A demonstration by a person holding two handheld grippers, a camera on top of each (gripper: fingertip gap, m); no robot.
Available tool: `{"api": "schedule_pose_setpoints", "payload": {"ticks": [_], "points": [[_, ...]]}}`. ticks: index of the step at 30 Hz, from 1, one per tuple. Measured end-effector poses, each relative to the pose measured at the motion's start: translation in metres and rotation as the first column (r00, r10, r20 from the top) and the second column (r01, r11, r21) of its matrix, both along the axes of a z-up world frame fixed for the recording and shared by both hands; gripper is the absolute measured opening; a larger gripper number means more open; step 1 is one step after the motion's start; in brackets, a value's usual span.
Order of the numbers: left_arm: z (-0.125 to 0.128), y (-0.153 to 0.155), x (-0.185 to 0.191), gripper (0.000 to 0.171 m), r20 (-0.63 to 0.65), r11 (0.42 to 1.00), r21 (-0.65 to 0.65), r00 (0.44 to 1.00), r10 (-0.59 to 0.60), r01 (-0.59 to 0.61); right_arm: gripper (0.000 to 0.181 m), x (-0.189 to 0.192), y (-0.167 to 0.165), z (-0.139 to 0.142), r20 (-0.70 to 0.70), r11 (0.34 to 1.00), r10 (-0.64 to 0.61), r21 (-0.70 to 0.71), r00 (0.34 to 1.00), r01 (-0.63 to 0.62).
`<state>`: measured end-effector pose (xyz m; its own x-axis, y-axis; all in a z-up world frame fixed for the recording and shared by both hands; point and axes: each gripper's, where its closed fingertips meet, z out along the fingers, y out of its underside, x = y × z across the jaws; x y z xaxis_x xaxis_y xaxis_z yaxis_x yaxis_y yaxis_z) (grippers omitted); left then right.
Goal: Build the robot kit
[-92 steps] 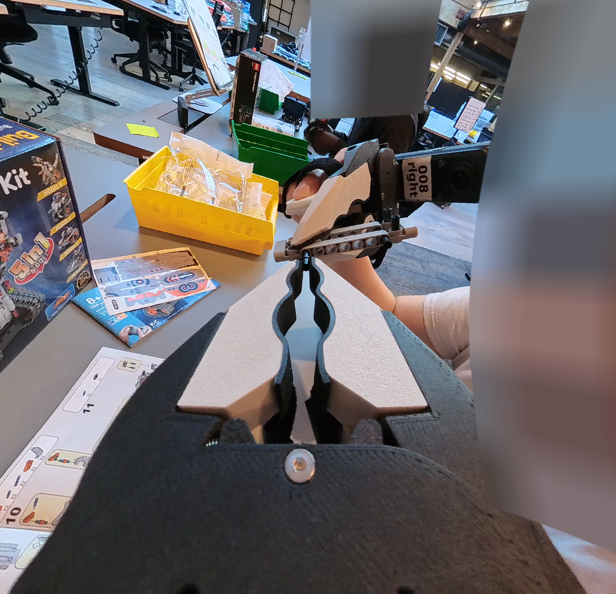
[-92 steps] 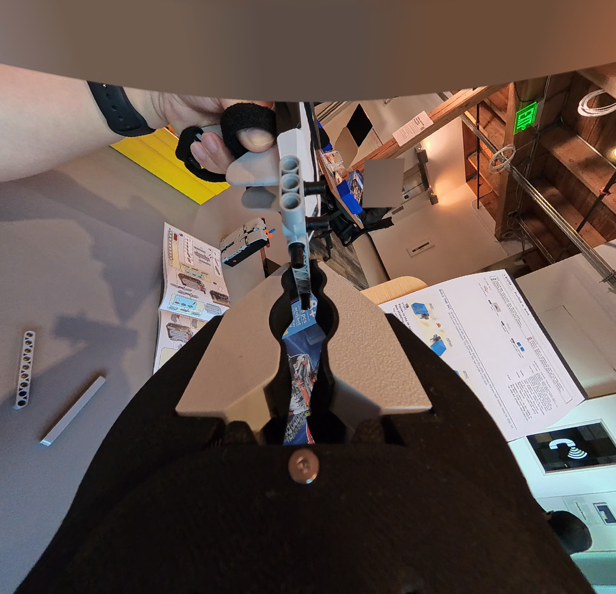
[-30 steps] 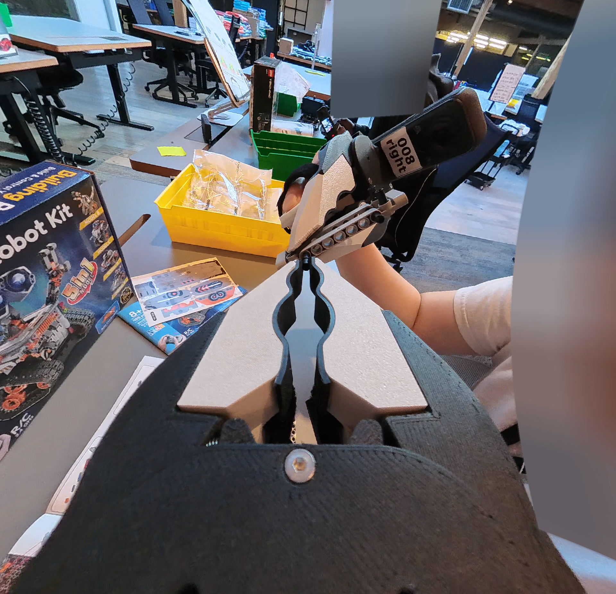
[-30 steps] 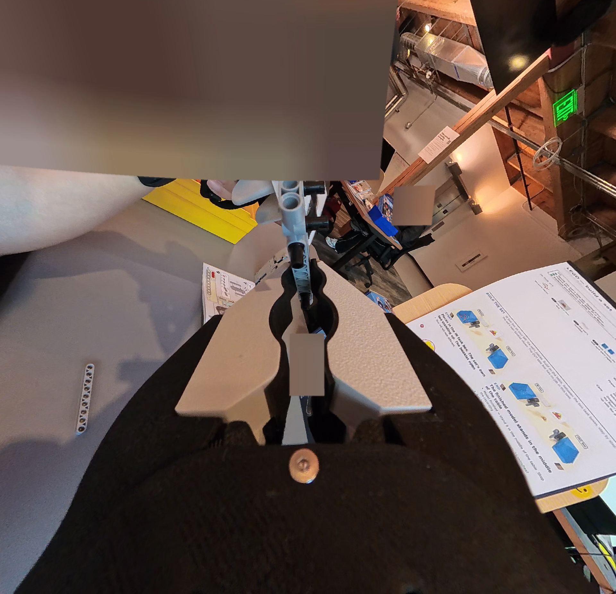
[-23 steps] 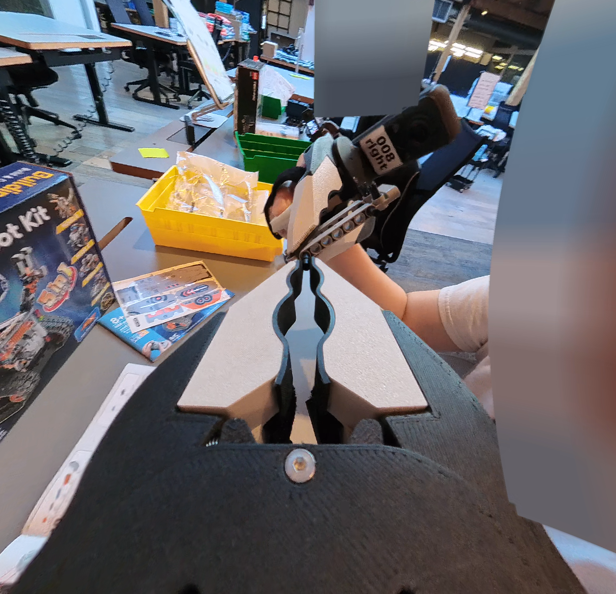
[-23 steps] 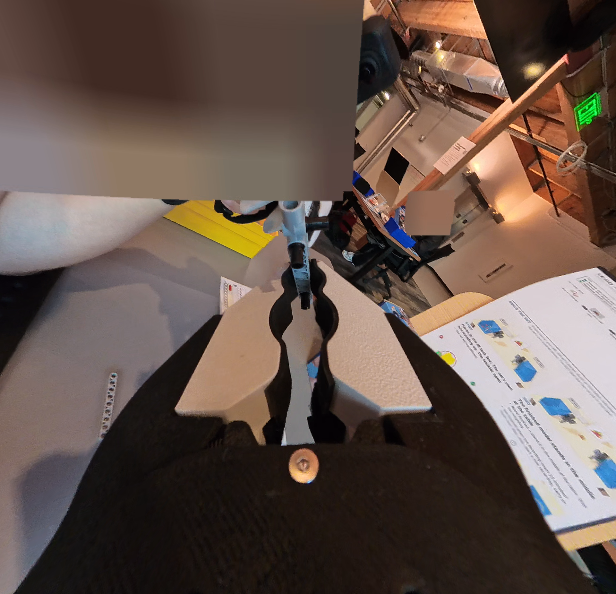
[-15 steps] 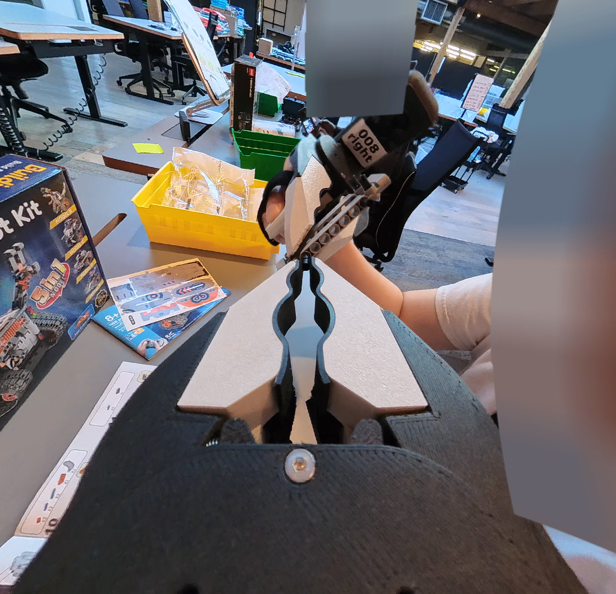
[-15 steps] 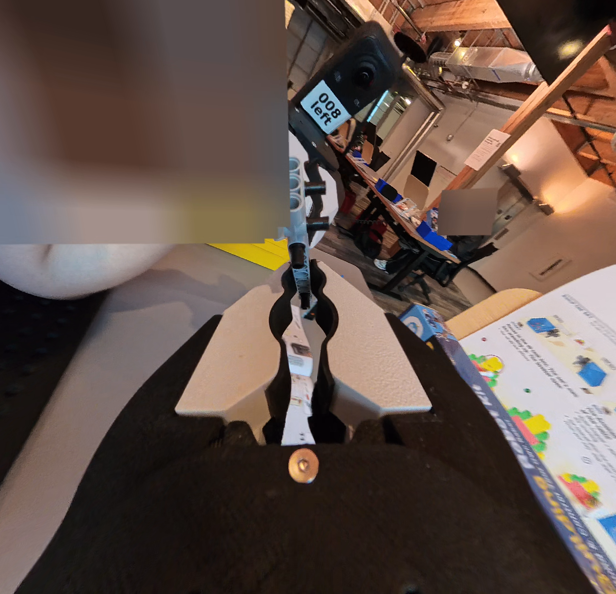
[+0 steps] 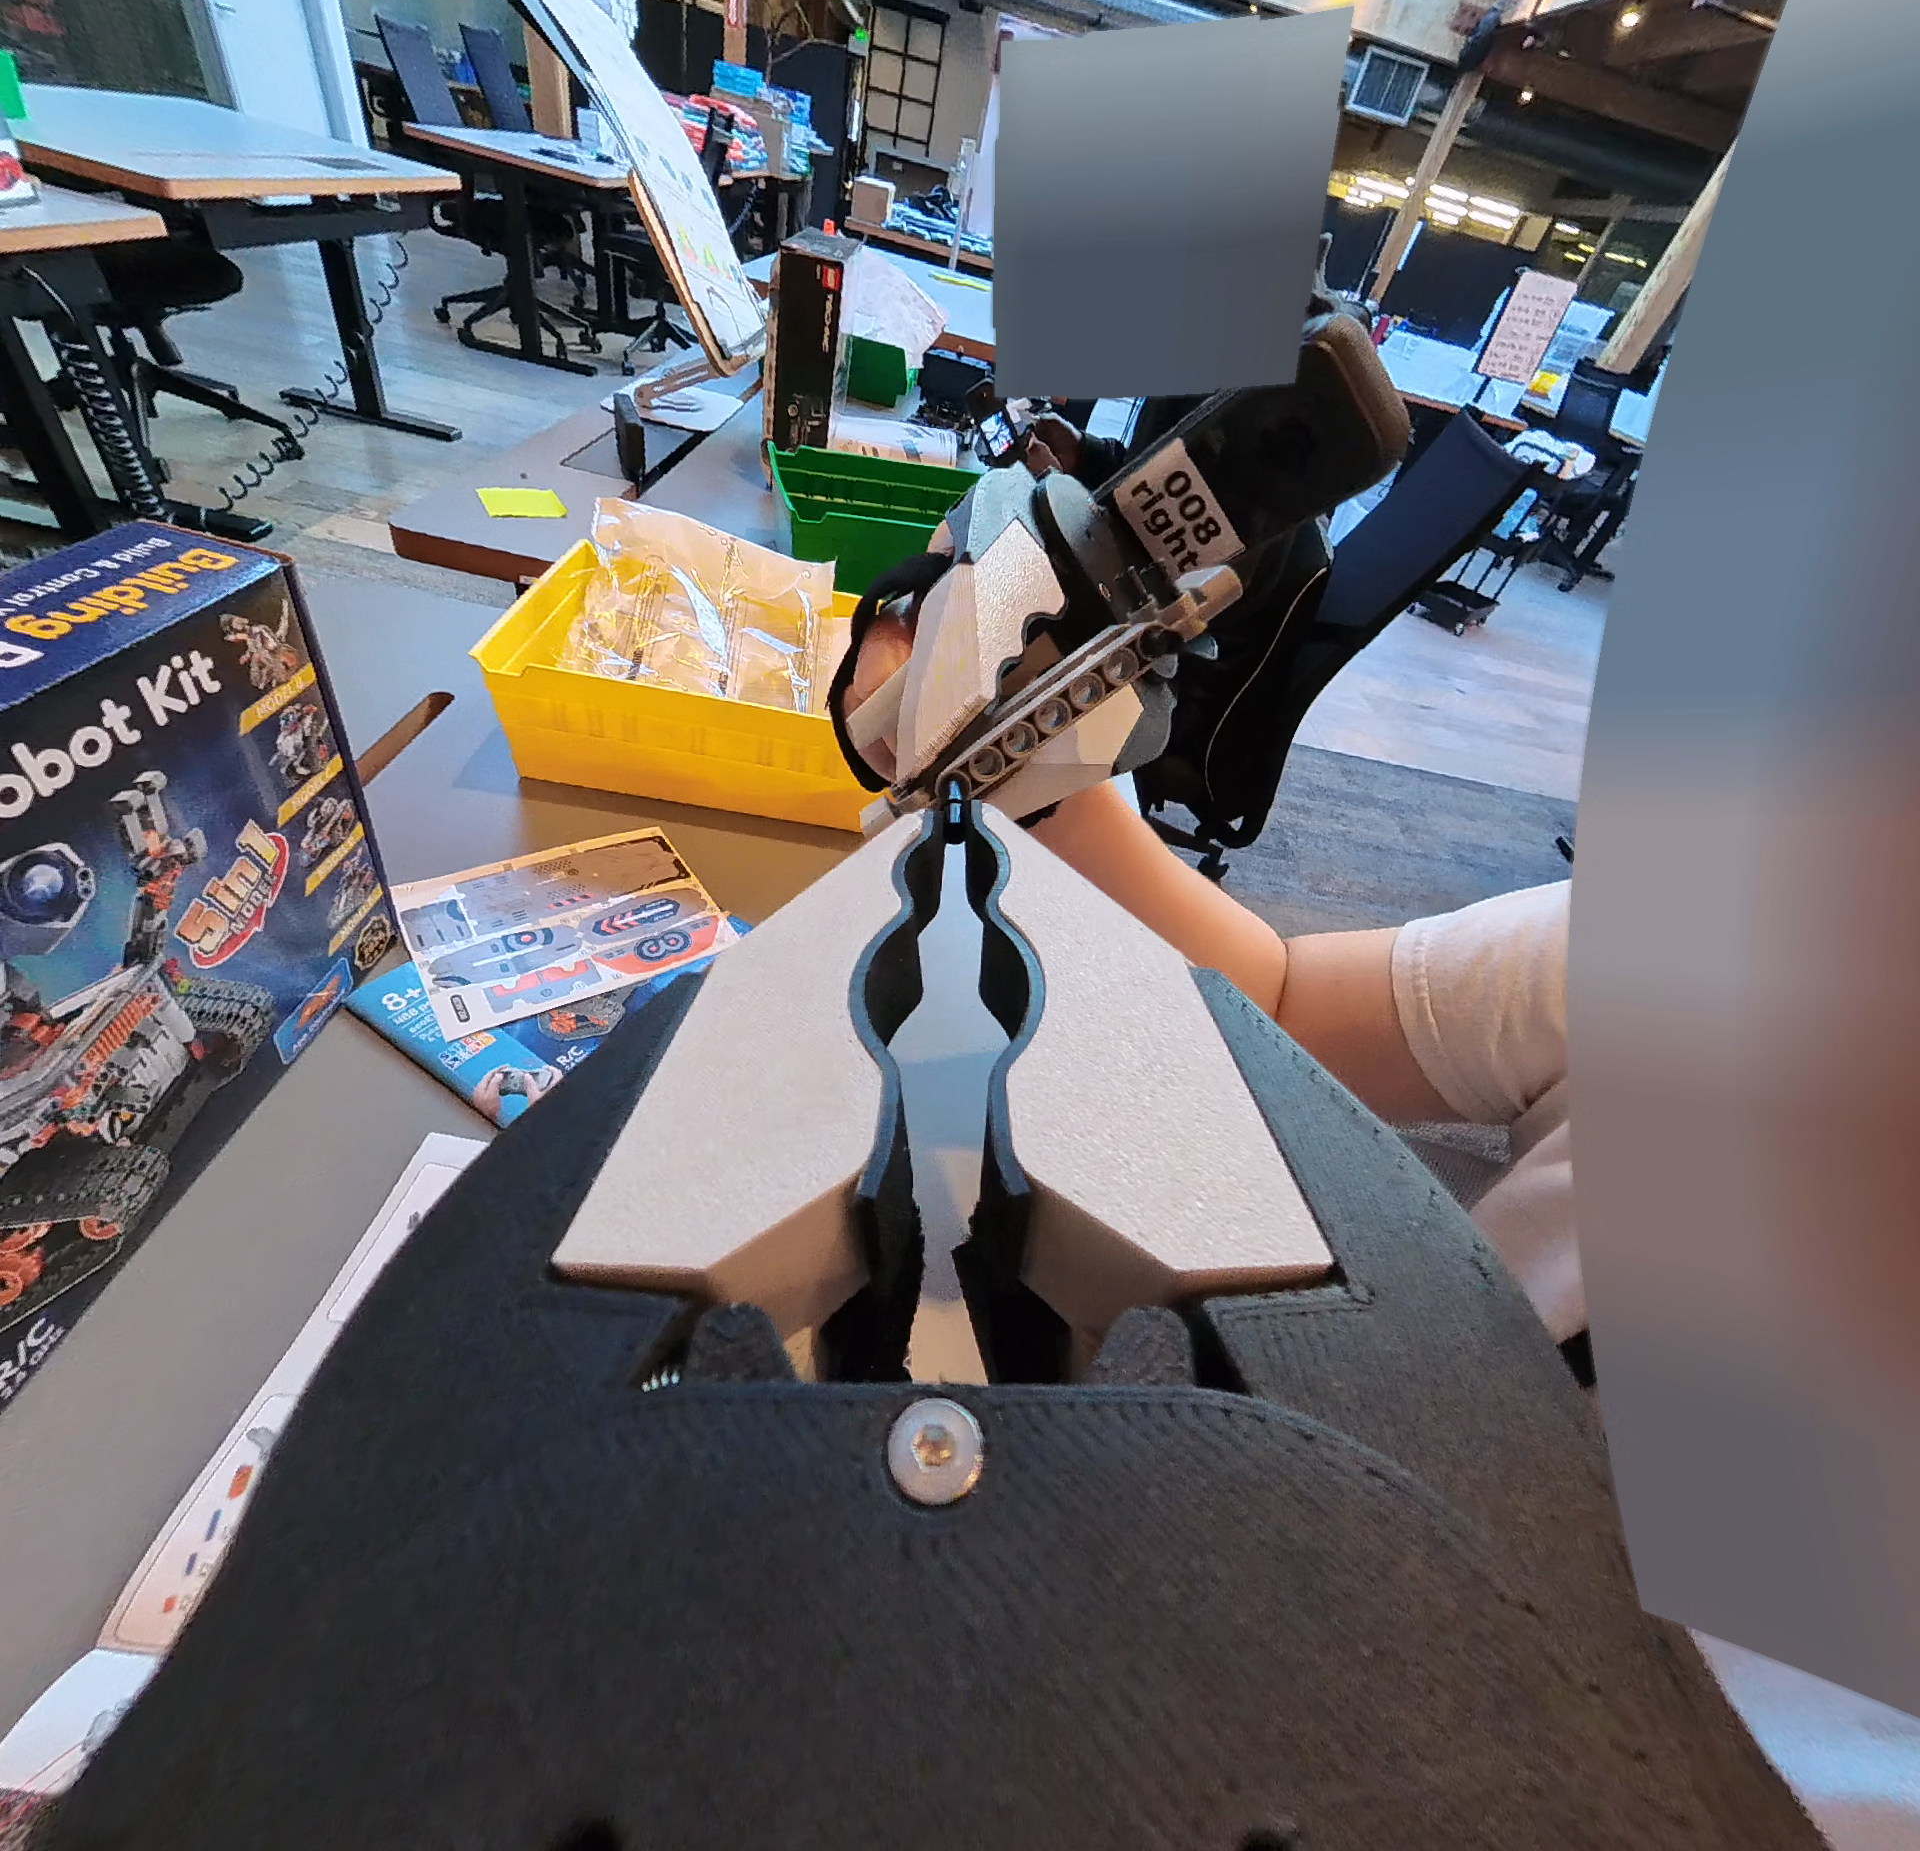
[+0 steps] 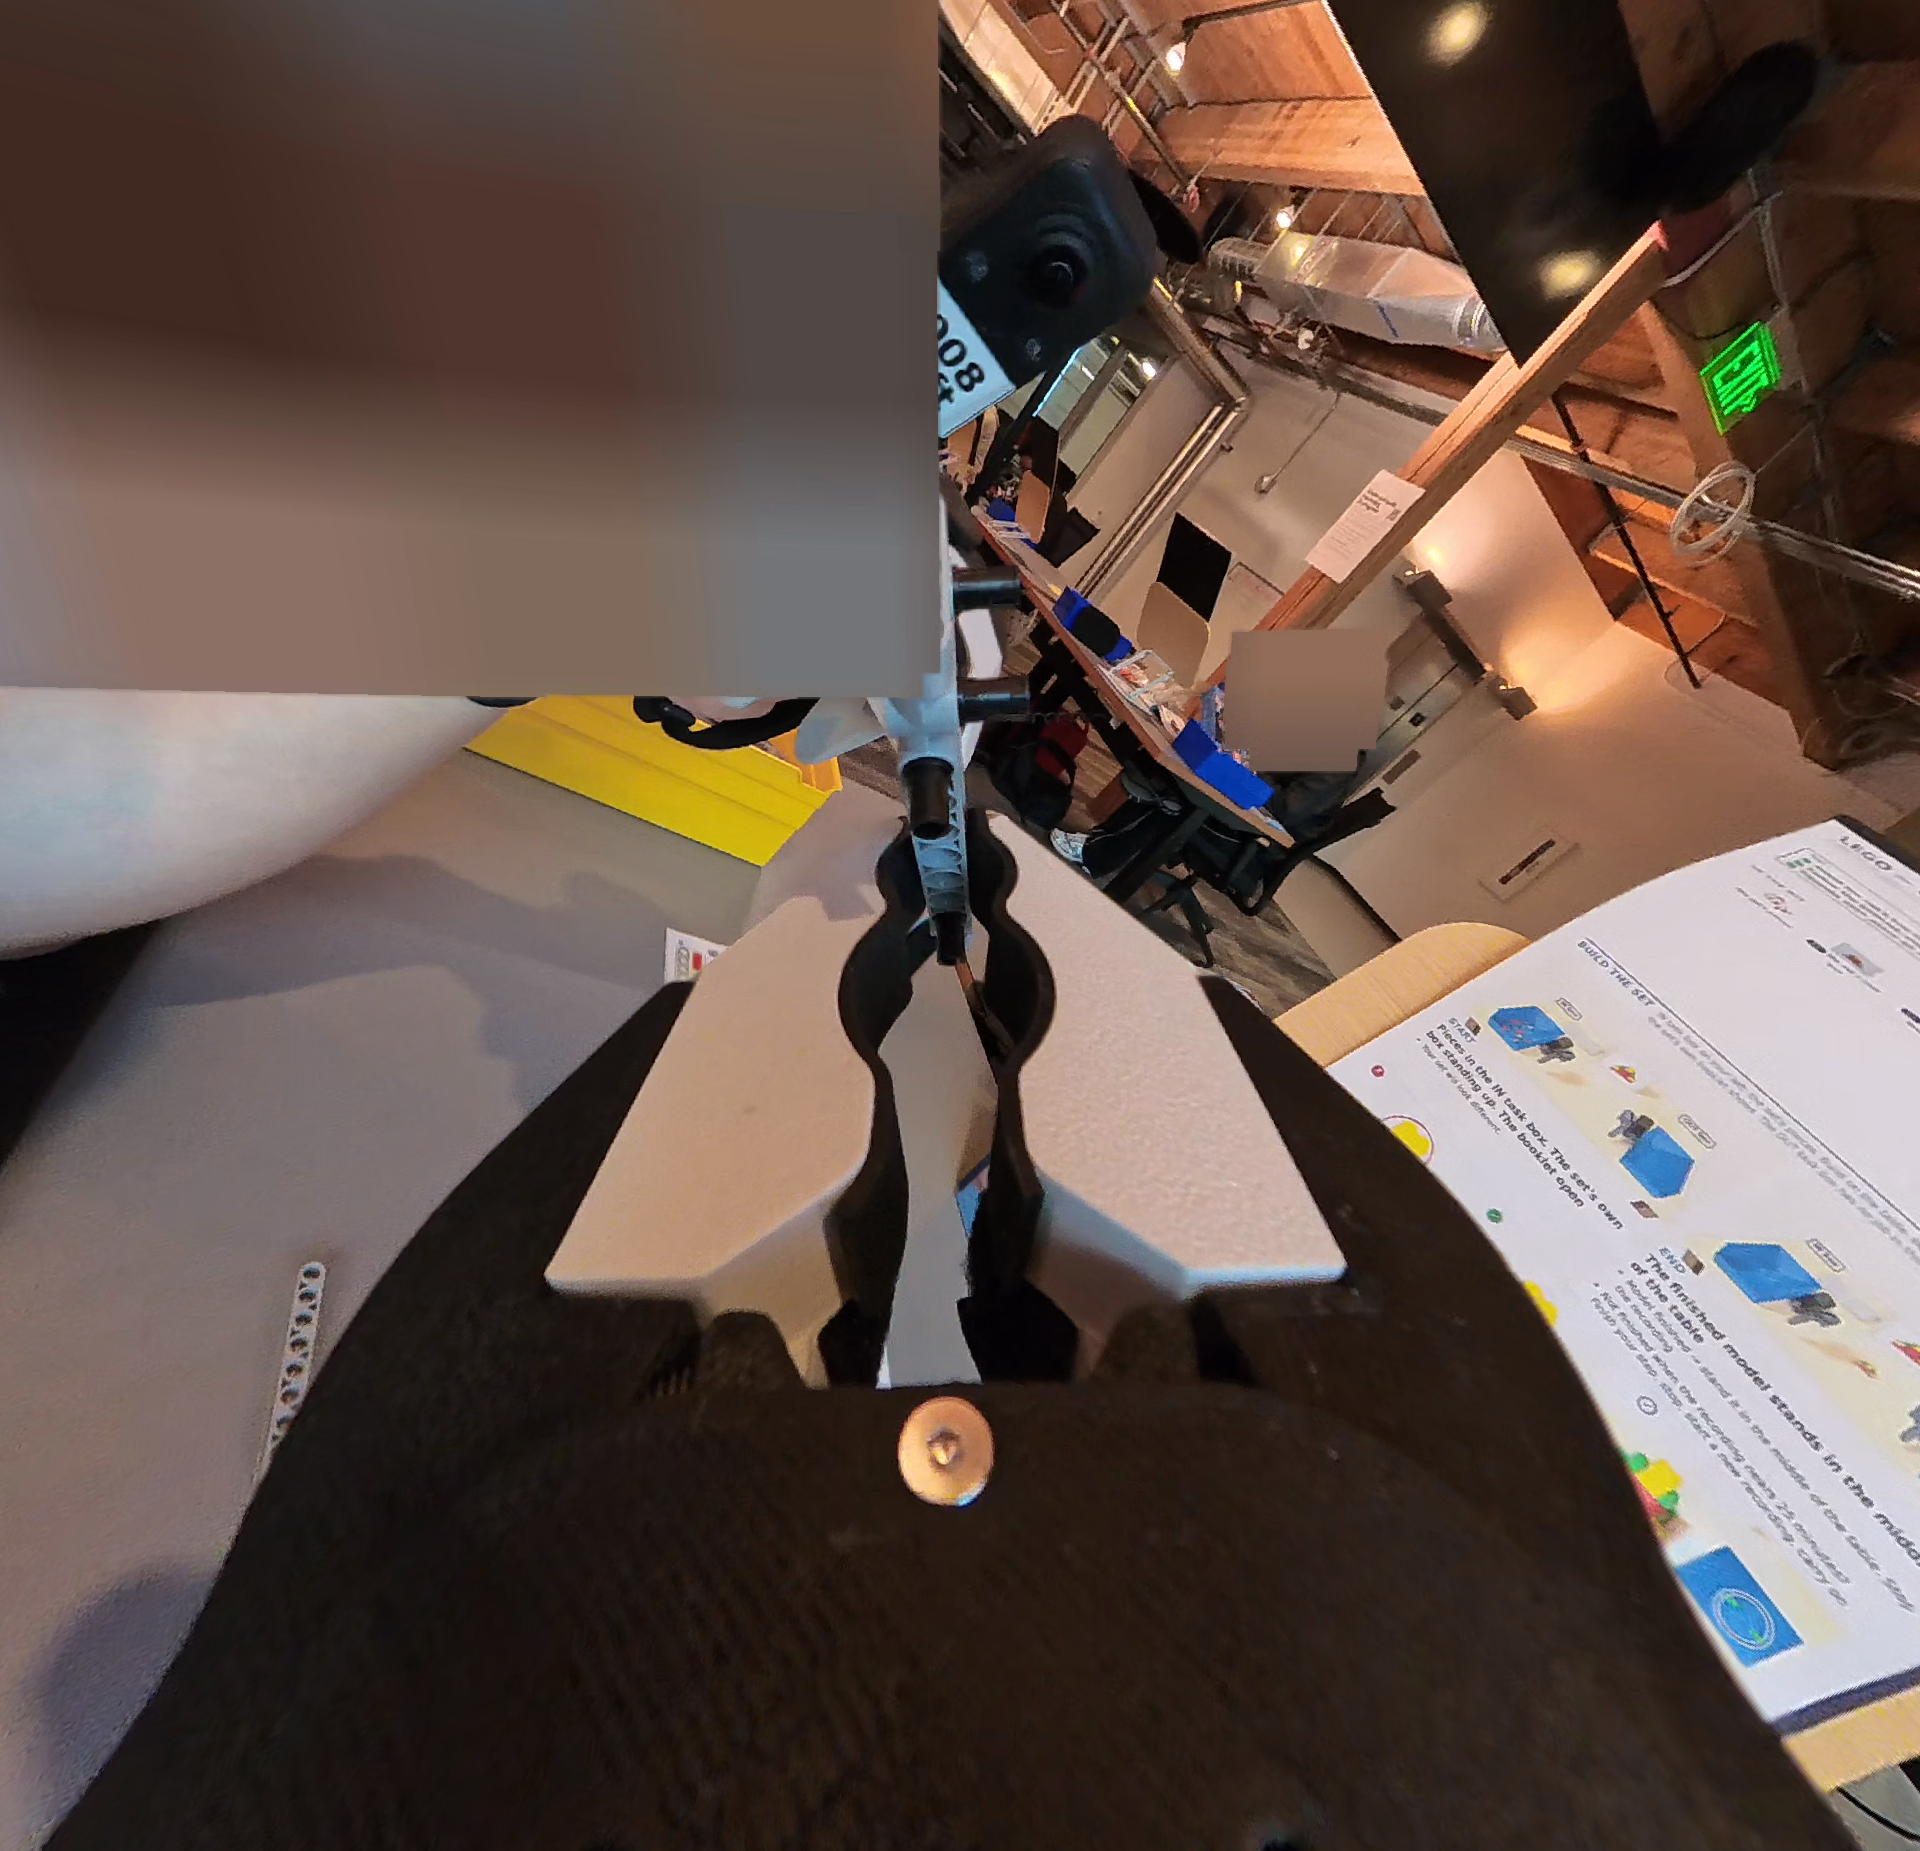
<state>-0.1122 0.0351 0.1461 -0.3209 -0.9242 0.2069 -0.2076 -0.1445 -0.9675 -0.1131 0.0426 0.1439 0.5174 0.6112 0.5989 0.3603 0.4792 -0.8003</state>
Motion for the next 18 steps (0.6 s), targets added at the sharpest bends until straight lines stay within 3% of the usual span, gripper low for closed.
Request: {"api": "schedule_pose_setpoints", "payload": {"ticks": [11,18], "points": [[-0.027,0.002,0.000,0.002,-0.145,1.000,-0.013,0.989,-0.021,0.019,0.007,0.001,0.003,-0.026,0.203,0.998,-0.057,-0.004,0.978,0.059],[-0.031,-0.001,-0.001,0.002,-0.169,0.999,-0.032,0.985,-0.045,0.040,0.007,0.000,-0.001,-0.031,0.235,0.999,-0.037,-0.013,0.971,0.042]]}}
